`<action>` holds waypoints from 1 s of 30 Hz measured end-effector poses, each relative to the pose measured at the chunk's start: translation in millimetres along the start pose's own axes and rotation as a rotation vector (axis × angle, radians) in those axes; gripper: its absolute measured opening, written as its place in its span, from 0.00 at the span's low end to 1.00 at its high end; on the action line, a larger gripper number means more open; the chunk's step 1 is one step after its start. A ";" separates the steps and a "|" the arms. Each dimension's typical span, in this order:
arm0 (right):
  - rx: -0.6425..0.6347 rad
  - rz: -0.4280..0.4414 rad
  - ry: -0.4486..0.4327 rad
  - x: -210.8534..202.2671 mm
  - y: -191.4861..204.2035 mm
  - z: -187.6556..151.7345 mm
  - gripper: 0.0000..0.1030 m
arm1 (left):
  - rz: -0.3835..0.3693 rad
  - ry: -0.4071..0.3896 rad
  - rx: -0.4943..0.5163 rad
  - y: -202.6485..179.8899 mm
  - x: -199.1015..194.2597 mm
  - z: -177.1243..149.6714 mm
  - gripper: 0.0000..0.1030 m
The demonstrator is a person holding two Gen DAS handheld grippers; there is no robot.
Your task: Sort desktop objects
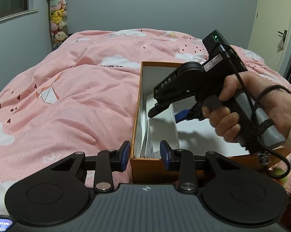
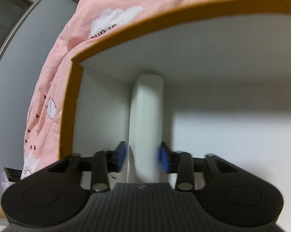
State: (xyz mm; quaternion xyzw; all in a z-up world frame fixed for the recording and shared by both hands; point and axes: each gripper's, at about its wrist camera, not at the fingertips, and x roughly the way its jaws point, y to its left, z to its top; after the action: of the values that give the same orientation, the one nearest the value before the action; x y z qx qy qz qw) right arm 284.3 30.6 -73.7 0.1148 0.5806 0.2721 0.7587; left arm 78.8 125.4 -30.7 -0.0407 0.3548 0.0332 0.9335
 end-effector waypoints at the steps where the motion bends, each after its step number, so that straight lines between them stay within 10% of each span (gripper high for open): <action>1: -0.016 -0.013 0.002 -0.5 1.8 0.4 0.47 | 0.001 0.000 0.000 0.1 0.0 -0.1 0.37; 30: 0.005 0.021 0.060 23.2 -4.2 -3.4 0.34 | 0.029 0.010 -0.007 2.6 2.7 -1.3 0.32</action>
State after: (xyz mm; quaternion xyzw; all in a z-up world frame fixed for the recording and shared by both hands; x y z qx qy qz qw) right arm 286.3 39.3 -95.8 0.1144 0.6028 0.2818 0.7377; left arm 79.8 128.0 -33.6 -0.0388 0.3600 0.0475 0.9309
